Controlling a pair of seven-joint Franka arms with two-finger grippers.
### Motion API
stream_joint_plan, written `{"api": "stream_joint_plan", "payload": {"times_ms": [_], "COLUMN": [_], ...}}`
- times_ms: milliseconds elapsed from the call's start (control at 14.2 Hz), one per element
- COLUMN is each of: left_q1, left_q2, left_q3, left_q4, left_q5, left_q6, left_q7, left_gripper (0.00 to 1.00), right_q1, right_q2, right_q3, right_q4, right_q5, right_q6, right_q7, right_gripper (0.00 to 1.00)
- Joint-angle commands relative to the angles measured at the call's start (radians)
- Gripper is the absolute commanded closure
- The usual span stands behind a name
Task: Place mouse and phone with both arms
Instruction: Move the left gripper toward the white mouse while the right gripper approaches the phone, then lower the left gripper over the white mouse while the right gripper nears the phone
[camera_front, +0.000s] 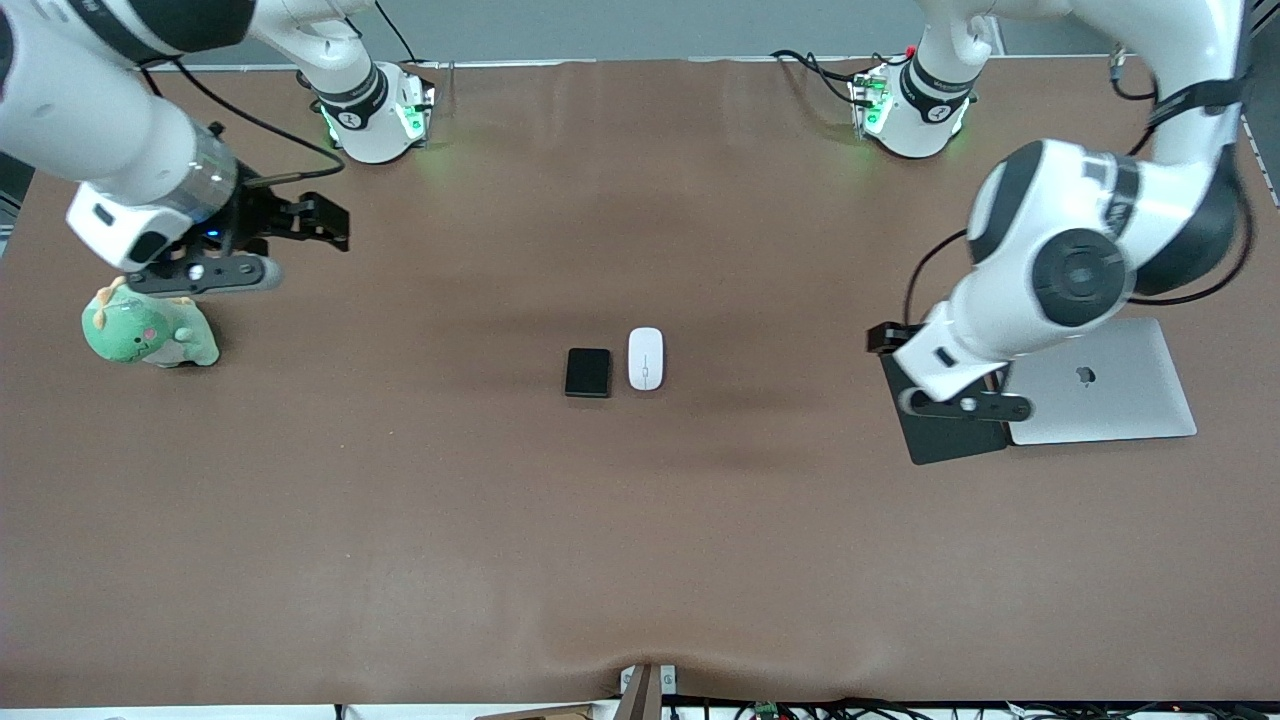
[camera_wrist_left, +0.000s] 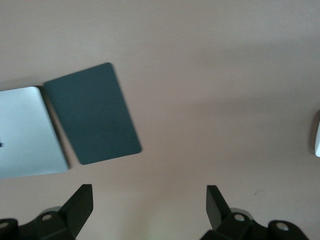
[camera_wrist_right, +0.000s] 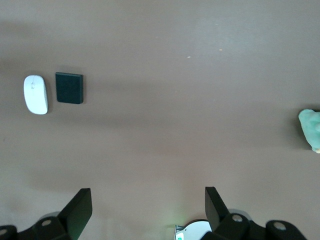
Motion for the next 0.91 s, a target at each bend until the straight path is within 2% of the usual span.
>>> {"api": "stream_joint_plan", "payload": {"times_ms": [0,140,421,843], "left_q1": [-0.037,-0.070,-0.129,-0.286], "left_q2": [0.049,0.089,0.172,0.271], "left_q3": [0.005,0.003,0.001,0.001], "left_q4": [0.011,0.009,0.006,0.005], "left_q5": [0.000,-0.009,-0.012,-0.004], "left_q6": [0.060,0.150,0.304,0.451], "left_q7": [-0.046,-0.088,-0.106,-0.333], "left_gripper": [0.00,0.00,0.00,0.00], "right_q1": [0.062,0.080,0.124,0.119], "right_q2": [0.014,0.021,0.052,0.104], "right_q3": [-0.012,-0.012,-0.012,-0.012], "right_q4": [-0.006,-0.035,-0.067,-0.073], "right_q5": [0.051,0.086,0.089,0.091], "right_q6": [0.022,0.079,0.122,0.188], "right_q7": [0.012,0.012,0.013,0.072], "right_gripper": [0.00,0.00,0.00,0.00]}}
